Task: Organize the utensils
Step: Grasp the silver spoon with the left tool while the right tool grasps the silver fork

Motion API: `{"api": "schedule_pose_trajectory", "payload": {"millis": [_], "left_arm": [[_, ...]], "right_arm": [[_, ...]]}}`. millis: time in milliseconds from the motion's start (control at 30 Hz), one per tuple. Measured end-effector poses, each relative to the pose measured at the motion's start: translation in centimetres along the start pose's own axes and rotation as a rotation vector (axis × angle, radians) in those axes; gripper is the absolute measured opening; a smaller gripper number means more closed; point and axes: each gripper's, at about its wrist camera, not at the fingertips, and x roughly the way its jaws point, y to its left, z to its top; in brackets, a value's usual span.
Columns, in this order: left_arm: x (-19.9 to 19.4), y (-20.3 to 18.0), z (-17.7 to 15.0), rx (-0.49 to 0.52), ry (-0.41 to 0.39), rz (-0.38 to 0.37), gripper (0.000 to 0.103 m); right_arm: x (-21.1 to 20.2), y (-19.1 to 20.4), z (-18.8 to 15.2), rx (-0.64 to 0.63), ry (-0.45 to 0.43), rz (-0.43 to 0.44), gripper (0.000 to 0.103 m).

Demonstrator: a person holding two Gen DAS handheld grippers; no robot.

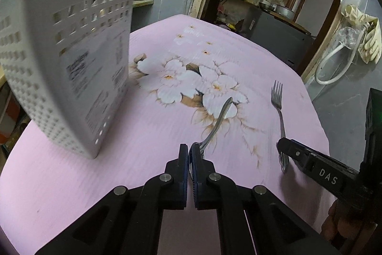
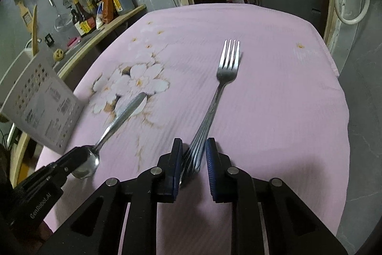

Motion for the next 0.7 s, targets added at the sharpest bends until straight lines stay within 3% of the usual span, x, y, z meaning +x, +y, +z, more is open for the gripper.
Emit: {"api": "schedule_pose_trajectory", "payload": {"millis": [400, 700], "left_arm": [[1.4, -1.2, 2.0, -0.009, -0.026, -0.01, 0.003], [1.9, -2.2, 3.1, -0.003, -0.033, -0.017, 0.003]], "right_arm": [[3.5, -4.3, 5.8, 0.079, -0.01, 0.041, 0.018], [7.0, -5.0, 9.4, 0.07, 0.022, 0.136, 0.018]]}}
